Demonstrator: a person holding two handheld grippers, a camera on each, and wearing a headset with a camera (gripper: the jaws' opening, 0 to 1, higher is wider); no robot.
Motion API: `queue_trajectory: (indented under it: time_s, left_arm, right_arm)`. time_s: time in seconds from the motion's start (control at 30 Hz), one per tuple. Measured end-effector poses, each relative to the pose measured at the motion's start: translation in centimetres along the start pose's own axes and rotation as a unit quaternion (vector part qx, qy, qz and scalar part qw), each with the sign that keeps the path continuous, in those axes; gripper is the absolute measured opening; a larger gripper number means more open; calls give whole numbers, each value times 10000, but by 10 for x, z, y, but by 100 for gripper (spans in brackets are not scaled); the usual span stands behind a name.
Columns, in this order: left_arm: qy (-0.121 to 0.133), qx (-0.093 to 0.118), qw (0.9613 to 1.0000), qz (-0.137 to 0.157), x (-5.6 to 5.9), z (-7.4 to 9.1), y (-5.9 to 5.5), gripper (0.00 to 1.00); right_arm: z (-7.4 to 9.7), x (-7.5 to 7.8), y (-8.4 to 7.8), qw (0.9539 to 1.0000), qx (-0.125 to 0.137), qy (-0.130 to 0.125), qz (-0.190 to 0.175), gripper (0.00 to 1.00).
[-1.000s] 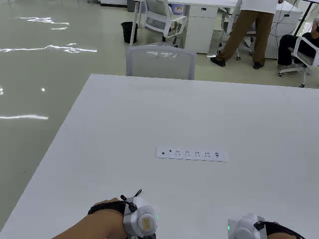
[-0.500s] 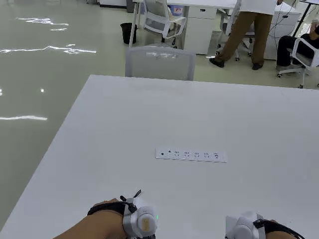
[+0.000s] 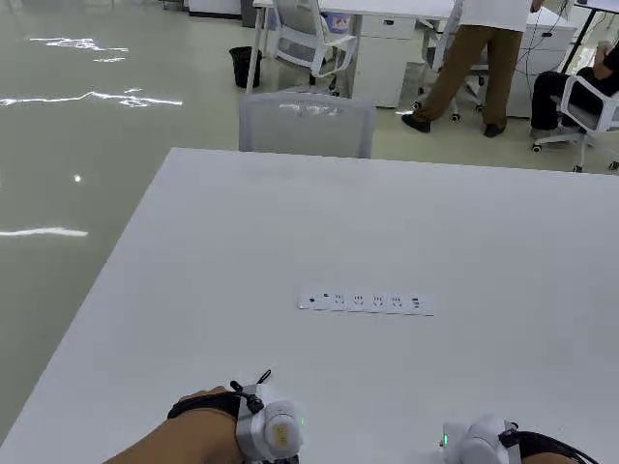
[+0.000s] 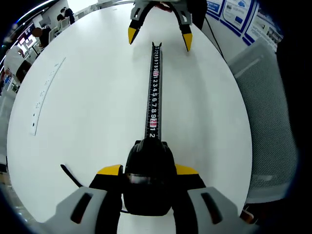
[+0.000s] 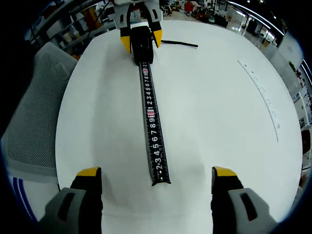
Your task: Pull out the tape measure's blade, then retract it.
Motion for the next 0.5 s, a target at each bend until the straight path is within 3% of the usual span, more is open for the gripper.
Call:
queue_trajectory:
  time_s: [0.17, 0.37, 0.4, 0.5]
  left_arm:
    - [4, -8, 10000, -10, 0, -1, 0, 35]
    - [20, 118, 9999, 50, -1, 1, -1, 35]
    - [26, 56, 9998, 195, -2, 0, -5, 36]
    - [211, 127, 9995, 203, -3, 5, -10, 50]
  right_arm:
    - [1, -7, -3, 9996, -159, 230, -24, 100]
    - [4, -5, -1, 9997, -128, 172, -82, 100]
    - [4, -6, 0, 9997, -122, 181, -92, 100]
    - [5, -3, 2, 9998, -55, 142, -131, 100]
Point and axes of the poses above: the centre of the closed fingertips' face, and the gripper's own axes: z roughly backward along the fingers, x roughly to its right, y roughly out of its top, the point moved 6 cm from there along z, roughly backward along the fingers, and after that the axes turned 4 degrees about -z, right-handed, at the moved point
